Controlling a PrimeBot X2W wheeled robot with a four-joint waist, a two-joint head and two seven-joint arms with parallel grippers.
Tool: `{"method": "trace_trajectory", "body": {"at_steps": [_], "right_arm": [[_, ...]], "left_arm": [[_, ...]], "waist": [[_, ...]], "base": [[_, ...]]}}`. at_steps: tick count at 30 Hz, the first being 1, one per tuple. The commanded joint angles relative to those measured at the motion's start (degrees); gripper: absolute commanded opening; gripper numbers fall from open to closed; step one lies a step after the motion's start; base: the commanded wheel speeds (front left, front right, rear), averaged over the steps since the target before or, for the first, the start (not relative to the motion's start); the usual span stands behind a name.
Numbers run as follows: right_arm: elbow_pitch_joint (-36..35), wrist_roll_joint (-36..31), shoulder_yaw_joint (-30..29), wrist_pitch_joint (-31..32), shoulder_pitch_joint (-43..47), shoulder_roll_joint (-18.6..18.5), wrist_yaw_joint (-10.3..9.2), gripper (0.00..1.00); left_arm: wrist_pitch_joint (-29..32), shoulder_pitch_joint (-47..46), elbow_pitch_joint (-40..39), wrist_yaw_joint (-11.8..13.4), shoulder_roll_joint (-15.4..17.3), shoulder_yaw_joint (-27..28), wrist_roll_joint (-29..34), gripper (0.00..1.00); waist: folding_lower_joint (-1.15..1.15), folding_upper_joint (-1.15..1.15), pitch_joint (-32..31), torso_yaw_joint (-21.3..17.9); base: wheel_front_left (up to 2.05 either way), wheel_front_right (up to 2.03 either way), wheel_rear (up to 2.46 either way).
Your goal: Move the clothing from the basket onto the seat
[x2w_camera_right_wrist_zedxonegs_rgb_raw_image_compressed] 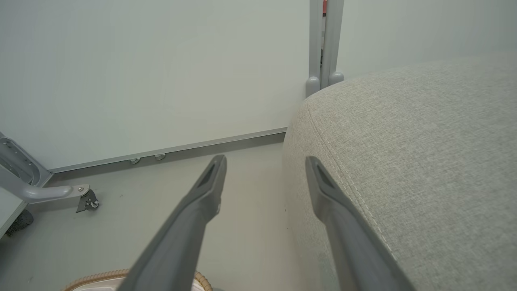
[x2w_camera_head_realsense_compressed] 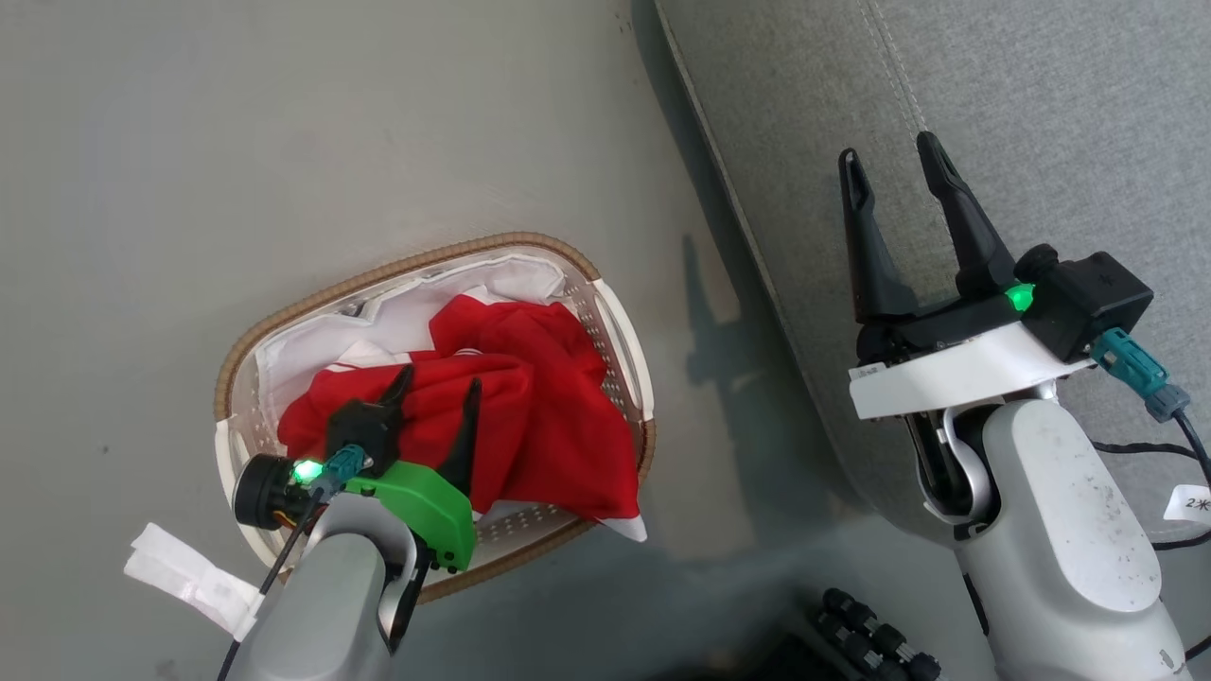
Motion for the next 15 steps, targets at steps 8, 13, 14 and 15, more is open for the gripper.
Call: {"method": "trace_trajectory", "body": {"at_steps": [8, 13, 14, 15], "right_arm": [[-0.12, 1.61, 0.24, -0.27, -1.41, 0.05, -0.04, 1.00], [-0.97, 1.94, 0.33, -0.27, -2.31, 0.03, -0.04, 1.00], [-1.03, 1.90, 0.35, -0.27, -2.36, 0.03, -0.04, 1.00], [-1.10, 1.82, 0.44, -0.27, -2.43, 0.02, -0.04, 1.00]], "left_arm": [[0.03, -4.57, 8.13, -0.08, 3.53, -10.97, -4.69, 1.00], [0.03, -8.25, 11.84, -0.07, 5.47, -14.86, -6.39, 1.00], [0.03, -8.83, 12.31, -0.07, 5.56, -15.23, -6.56, 1.00], [0.03, -9.56, 12.87, -0.07, 5.68, -15.69, -6.59, 1.00]], "waist": [[-0.01, 0.00, 4.43, -2.80], [-0.01, 0.00, 6.67, -3.08], [-0.01, 0.00, 6.95, -3.08], [-0.01, 0.00, 7.39, -3.08]], "base": [[0.00, 0.00, 0.00], [0.00, 0.00, 0.00], [0.00, 0.00, 0.00], [0.00, 0.00, 0.00]]}}
